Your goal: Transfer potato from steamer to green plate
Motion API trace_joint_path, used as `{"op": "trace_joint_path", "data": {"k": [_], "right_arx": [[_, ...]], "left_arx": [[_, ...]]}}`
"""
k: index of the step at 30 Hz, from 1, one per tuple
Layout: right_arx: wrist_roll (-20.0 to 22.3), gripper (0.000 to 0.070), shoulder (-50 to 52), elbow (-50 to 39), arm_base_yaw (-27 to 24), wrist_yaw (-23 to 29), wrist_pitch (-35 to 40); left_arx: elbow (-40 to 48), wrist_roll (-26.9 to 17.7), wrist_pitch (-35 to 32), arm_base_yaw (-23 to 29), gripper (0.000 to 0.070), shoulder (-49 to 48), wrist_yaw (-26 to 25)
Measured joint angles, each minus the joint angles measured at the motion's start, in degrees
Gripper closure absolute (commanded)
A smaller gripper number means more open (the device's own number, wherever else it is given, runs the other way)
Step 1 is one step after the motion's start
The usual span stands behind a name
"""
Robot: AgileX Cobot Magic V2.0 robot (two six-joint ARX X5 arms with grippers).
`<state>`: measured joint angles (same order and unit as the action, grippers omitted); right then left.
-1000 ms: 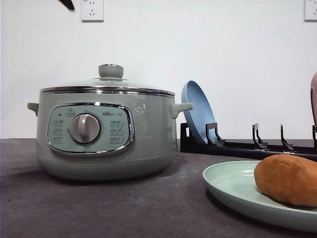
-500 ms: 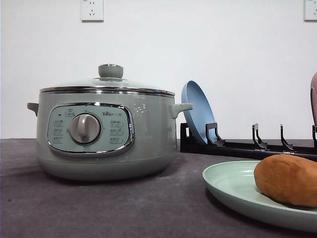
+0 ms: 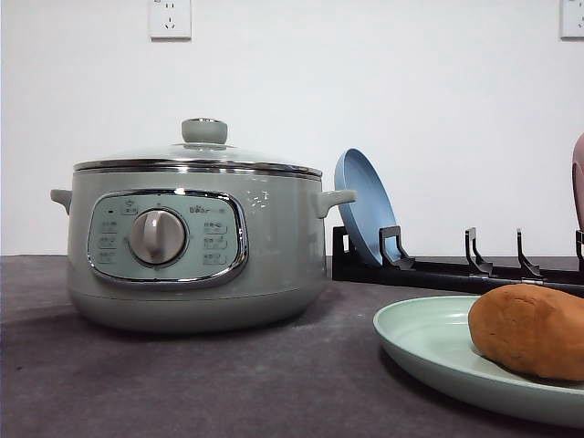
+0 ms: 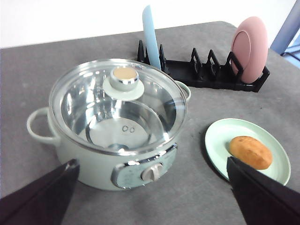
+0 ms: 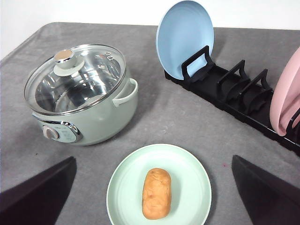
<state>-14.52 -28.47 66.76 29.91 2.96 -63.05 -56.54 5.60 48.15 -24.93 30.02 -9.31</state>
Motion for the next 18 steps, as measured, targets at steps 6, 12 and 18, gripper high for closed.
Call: {"op": "trace_joint_path", "data": {"k": [6,12,18], "right_arx": [[0.85,0.0029,0.00,0.00,0.00,-0.13,0.00],[0.92,0.0657,0.00,0.00,0.01,-1.49,-1.03],[1.06,0.0656,0.00,0.00,0.02,-1.45,-0.93]], "left_arx": [[0.18,1.22,-0.39,0.00,0.0152,-1.00,0.00],[0.20,1.38,-0.43,0.00,0.0700,-1.00,-0.01],[0.20,1.40,-0.60,0.00,0.0700,-1.00,-0.01]]}}
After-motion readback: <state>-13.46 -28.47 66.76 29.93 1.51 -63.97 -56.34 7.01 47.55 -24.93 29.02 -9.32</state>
